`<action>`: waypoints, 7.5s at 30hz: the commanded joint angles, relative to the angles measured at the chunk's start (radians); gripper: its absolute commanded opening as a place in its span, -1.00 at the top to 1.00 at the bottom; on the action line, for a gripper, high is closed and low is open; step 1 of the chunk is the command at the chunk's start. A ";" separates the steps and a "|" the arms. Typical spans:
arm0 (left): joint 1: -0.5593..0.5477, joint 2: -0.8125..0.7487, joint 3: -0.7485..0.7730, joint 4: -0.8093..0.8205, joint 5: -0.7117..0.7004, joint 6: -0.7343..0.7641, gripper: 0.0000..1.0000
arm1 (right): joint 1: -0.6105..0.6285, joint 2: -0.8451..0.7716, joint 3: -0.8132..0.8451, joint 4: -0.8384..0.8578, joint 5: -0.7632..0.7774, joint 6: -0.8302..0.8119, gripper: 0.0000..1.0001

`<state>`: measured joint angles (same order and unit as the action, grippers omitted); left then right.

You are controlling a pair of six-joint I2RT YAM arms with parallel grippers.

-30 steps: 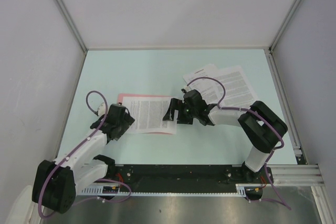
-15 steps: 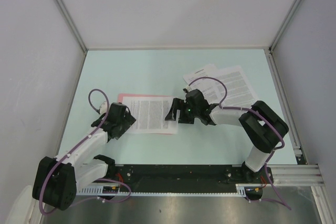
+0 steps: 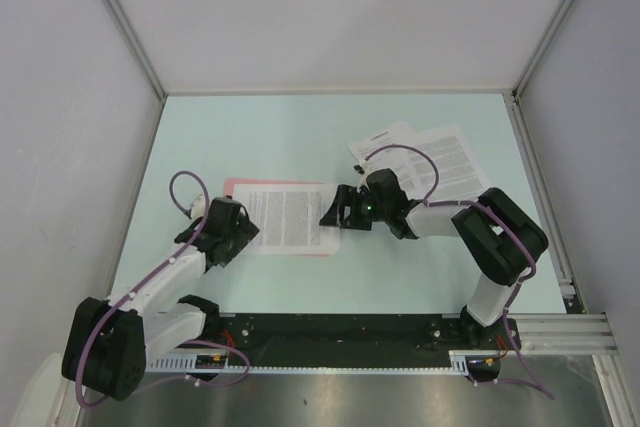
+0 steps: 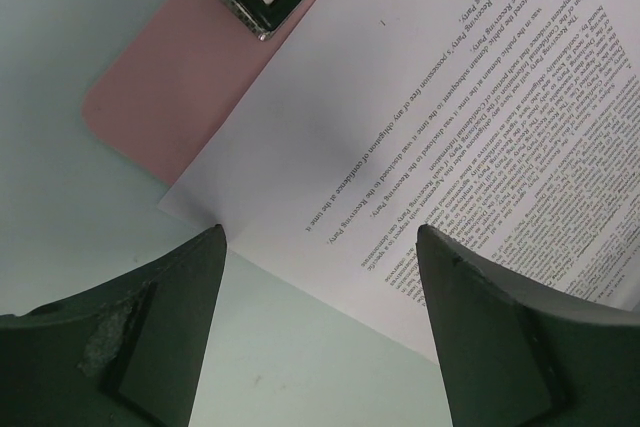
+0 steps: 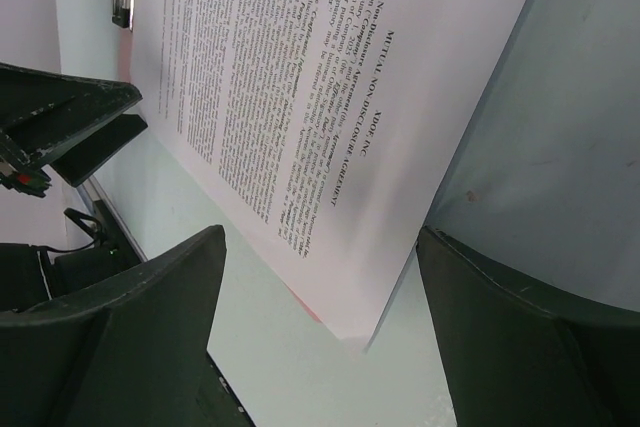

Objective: Put the files into the folder

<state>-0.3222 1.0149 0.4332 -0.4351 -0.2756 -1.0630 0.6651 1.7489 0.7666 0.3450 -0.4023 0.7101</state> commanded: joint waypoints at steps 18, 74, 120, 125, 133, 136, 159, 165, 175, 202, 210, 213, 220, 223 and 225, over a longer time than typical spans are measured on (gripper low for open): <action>0.005 -0.019 -0.033 0.027 0.016 0.012 -0.64 | -0.027 -0.034 -0.073 0.043 -0.069 0.094 -0.40; 0.005 -0.012 0.012 0.027 0.021 0.009 -0.75 | -0.022 0.032 -0.135 0.202 0.013 0.180 1.00; 0.316 0.700 0.538 -0.094 0.418 0.864 -0.32 | -0.127 0.089 -0.078 0.195 -0.187 0.065 1.00; 0.284 0.637 0.391 0.012 0.550 0.750 -0.14 | -0.168 0.048 -0.078 0.115 -0.198 0.005 1.00; 0.218 0.541 0.395 -0.071 0.373 0.725 -0.36 | -0.223 0.034 -0.047 0.028 -0.251 -0.080 1.00; 0.218 0.548 0.461 -0.115 0.314 0.784 -0.38 | -0.240 0.032 -0.038 -0.018 -0.262 -0.104 1.00; 0.213 0.711 0.631 -0.149 0.303 0.913 0.03 | -0.248 0.061 -0.035 -0.028 -0.230 -0.069 1.00; 0.203 0.715 0.602 -0.154 0.302 0.925 0.06 | -0.246 0.064 -0.029 -0.020 -0.233 -0.069 1.00; 0.195 0.772 0.598 -0.166 0.302 0.930 0.51 | -0.233 0.067 -0.018 -0.021 -0.224 -0.072 1.00; 0.264 0.645 0.388 0.082 0.648 0.810 1.00 | -0.257 0.153 -0.035 0.026 -0.217 -0.106 1.00; 0.273 0.626 0.354 0.122 0.684 0.810 1.00 | -0.252 0.153 -0.015 -0.043 -0.191 -0.153 1.00; 0.276 0.617 0.339 0.140 0.699 0.807 1.00 | -0.249 0.146 -0.004 -0.081 -0.178 -0.190 1.00; 0.288 0.600 0.314 0.160 0.759 0.810 1.00 | -0.242 0.124 0.022 -0.164 -0.098 -0.244 1.00; 0.290 0.594 0.308 0.174 0.779 0.801 1.00 | -0.229 0.133 0.043 -0.178 -0.081 -0.250 1.00; 0.293 0.593 0.300 0.182 0.797 0.798 1.00 | -0.220 0.144 0.051 -0.181 -0.076 -0.253 1.00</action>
<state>-0.0021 1.5890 0.7906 -0.2008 0.2993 -0.2165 0.4061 1.8465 0.8024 0.2531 -0.6189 0.5297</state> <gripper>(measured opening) 0.338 0.009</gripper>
